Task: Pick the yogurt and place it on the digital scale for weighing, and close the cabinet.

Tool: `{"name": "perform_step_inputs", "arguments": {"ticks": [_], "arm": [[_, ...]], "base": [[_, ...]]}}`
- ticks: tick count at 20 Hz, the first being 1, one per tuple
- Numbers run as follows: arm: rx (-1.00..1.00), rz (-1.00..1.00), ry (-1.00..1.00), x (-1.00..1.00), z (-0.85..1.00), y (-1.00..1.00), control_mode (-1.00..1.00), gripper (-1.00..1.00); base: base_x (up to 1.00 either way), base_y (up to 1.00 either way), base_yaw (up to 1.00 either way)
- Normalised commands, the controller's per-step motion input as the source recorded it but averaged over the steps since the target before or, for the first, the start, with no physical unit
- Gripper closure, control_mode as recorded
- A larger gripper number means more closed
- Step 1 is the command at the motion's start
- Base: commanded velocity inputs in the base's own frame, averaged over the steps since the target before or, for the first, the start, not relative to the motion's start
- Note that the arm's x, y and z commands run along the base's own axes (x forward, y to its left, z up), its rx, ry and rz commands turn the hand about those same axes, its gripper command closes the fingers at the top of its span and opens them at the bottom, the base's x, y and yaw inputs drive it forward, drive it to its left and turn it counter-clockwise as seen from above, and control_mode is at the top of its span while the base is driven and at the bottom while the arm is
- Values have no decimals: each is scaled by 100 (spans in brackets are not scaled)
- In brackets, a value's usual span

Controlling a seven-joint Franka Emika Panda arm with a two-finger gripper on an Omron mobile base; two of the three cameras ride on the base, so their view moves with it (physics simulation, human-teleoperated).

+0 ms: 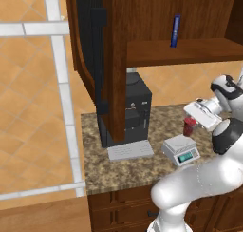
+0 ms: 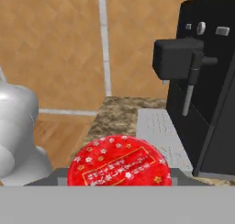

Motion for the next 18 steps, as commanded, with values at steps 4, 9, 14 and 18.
{"name": "perform_step_inputs", "arguments": {"ticks": [4, 9, 14, 18], "arm": [[0, 1, -7, 5, -59, 0, -100, 100], [3, 0, -7, 1, -5, 4, -100, 100], [1, -3, 1, 14, -28, 34, -100, 100], [0, -7, 4, 14, -25, 9, -100, 100]], "base": [[0, 0, 0], [0, 0, 0], [0, 0, 0], [0, 0, 0]]}}
